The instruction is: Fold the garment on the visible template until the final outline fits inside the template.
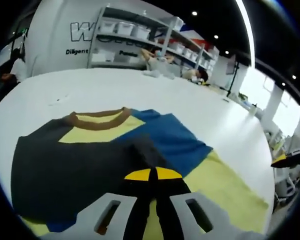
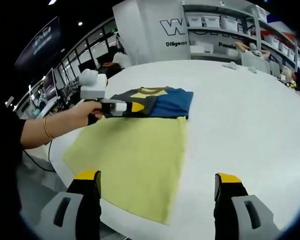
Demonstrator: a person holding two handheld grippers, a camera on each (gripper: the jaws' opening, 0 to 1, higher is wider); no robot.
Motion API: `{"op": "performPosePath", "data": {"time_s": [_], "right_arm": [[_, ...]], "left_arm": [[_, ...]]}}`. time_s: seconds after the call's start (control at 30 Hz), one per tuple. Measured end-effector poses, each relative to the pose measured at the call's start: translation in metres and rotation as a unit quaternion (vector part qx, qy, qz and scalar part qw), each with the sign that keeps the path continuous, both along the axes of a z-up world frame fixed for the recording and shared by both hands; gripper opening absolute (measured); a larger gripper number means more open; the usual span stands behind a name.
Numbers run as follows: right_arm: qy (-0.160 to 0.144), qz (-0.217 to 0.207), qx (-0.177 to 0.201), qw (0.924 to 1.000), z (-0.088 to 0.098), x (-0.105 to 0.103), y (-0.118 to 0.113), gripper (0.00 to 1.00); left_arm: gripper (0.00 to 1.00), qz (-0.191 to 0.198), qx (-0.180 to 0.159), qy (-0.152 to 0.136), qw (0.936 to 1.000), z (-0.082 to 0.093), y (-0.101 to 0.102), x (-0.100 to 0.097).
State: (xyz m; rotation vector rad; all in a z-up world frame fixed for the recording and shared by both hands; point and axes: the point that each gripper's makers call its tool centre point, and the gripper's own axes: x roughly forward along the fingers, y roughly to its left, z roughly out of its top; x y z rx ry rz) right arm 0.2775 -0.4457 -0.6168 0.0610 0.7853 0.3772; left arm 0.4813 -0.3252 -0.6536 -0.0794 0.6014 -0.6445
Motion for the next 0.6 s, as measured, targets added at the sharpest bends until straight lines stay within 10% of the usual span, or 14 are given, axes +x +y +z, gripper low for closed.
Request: {"op": "performPosePath", "data": {"time_s": [0.6], "right_arm": [[-0.001, -0.005, 0.007, 1.0, -0.001, 0.001, -0.002, 0.94]], "left_arm": [[0.03, -0.071, -0.034, -0.002, 0.9969, 0.004, -0.041, -0.01]]}}
